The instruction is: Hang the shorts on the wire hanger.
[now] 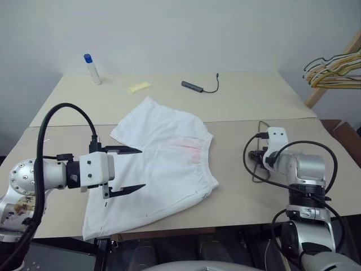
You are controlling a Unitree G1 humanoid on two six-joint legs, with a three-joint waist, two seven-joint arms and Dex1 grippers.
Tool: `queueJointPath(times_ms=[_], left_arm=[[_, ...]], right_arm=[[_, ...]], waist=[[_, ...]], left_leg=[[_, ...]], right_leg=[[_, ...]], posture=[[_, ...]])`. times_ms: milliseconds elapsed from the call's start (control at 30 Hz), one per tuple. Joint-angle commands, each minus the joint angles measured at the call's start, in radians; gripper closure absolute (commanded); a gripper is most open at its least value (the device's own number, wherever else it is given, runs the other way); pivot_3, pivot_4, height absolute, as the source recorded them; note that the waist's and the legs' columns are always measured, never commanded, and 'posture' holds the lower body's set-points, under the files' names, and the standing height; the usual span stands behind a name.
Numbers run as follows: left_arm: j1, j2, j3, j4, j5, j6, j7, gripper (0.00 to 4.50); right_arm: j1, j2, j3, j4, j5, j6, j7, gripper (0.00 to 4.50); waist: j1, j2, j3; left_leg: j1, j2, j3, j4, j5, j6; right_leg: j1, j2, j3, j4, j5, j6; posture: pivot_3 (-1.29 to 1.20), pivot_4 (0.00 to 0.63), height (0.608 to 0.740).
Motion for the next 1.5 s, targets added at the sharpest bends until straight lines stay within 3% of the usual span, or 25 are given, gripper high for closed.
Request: queueJointPath(times_ms=[33, 133, 167, 367, 600, 733, 867, 1067, 1400, 1500], left_arm=[[-0.019, 0.002, -0.004, -0.029, -0.005, -0.002, 0.012, 0.0], [-0.025, 0.003, -0.012, -0.028, 0.0, -0.006, 0.012, 0.0], [-0.027, 0.003, -0.014, -0.027, 0.001, -0.006, 0.013, 0.0], [-0.048, -0.016, -0.031, -0.022, 0.0, 0.012, 0.049, 0.0], [-0.182, -0.181, -0.034, -0.014, -0.095, 0.289, 0.299, 0.0], [-0.243, -0.317, -0.015, -0.047, -0.283, 0.487, 0.447, 0.0], [-0.339, -0.472, -0.057, -0.011, -0.346, 0.666, 0.655, 0.0], [-0.481, -0.77, 0.02, 0.078, -0.5, 0.752, 0.928, 0.0], [-0.529, -0.832, 0.058, 0.101, -0.606, 0.755, 1.014, 0.0], [-0.541, -0.83, 0.076, 0.116, -0.642, 0.749, 1.019, 0.58]], right_arm=[[0.026, 0.009, 0.031, 0.013, 0.013, 0.024, 0.013, 3.27], [0.038, 0.009, 0.04, 0.016, 0.016, 0.027, 0.017, 4.31], [0.039, 0.01, 0.041, 0.016, 0.017, 0.027, 0.017, 4.46], [0.043, -0.001, 0.078, -0.021, -0.001, -0.022, 0.013, 4.46], [0.032, -0.035, 0.136, -0.24, 0.015, -0.131, 0.072, 4.46], [0.023, -0.047, 0.153, -0.402, 0.061, -0.16, 0.136, 4.46], [0.039, -0.047, 0.179, -0.525, 0.112, -0.269, 0.222, 4.46], [0.111, -0.065, 0.324, -0.624, 0.013, -0.632, 0.266, 4.46], [0.171, -0.051, 0.402, -0.63, -0.072, -0.891, 0.272, 4.46], [0.17, -0.047, 0.415, -0.61, -0.102, -0.928, 0.268, 4.5]], waist=[[-0.002, -0.001, -0.001], [-0.004, -0.003, -0.003], [-0.004, -0.004, -0.004], [-0.003, -0.007, -0.006], [-0.004, -0.002, -0.003], [0.002, 0.0, -0.002], [0.006, -0.001, -0.002], [0.014, -0.001, -0.003], [0.014, -0.001, -0.003], [0.017, -0.001, -0.003]], left_leg=[[0.0, 0.0, 0.0, 0.0, 0.0, 0.0], [0.001, 0.001, 0.0, 0.0, 0.0, 0.0], [0.001, 0.001, 0.0, 0.0, 0.0, 0.0], [0.002, 0.001, 0.0, 0.0, 0.0, 0.0], [0.0, 0.001, 0.0, 0.0, 0.0, 0.0], [-0.005, 0.001, -0.002, 0.0, 0.0, 0.0], [-0.007, 0.0, -0.006, 0.004, 0.0, 0.0], [-0.01, -0.002, -0.009, 0.006, 0.0, 0.0], [-0.009, -0.004, -0.012, 0.006, 0.0, 0.0], [-0.009, -0.004, -0.012, 0.006, 0.0, 0.0]], right_leg=[[0.0, 0.0, 0.0, 0.0, 0.0, 0.0], [0.0, 0.001, 0.0, 0.0, 0.0, 0.0], [0.001, 0.001, 0.0, 0.0, 0.0, 0.0], [0.002, 0.001, 0.0, -0.001, 0.0, 0.0], [0.0, 0.002, 0.001, 0.0, 0.0, 0.001], [-0.003, 0.001, 0.0, -0.001, 0.001, 0.001], [-0.002, 0.001, -0.003, -0.001, 0.002, 0.002], [-0.002, 0.0, -0.005, -0.002, 0.002, 0.002], [-0.001, 0.0, -0.005, -0.001, 0.003, 0.001], [-0.001, 0.0, -0.005, -0.001, 0.003, 0.001]], posture=[[0.0, 0.0, 0.74], [0.0, 0.0, 0.74], [0.0, 0.0, 0.74], [0.0, 0.0, 0.74], [-0.01, 0.0, 0.74], [-0.01, 0.0, 0.74], [-0.01, 0.0, 0.74], [0.0, 0.0, 0.74], [-0.01, 0.0, 0.74], [-0.01, 0.0, 0.74]])
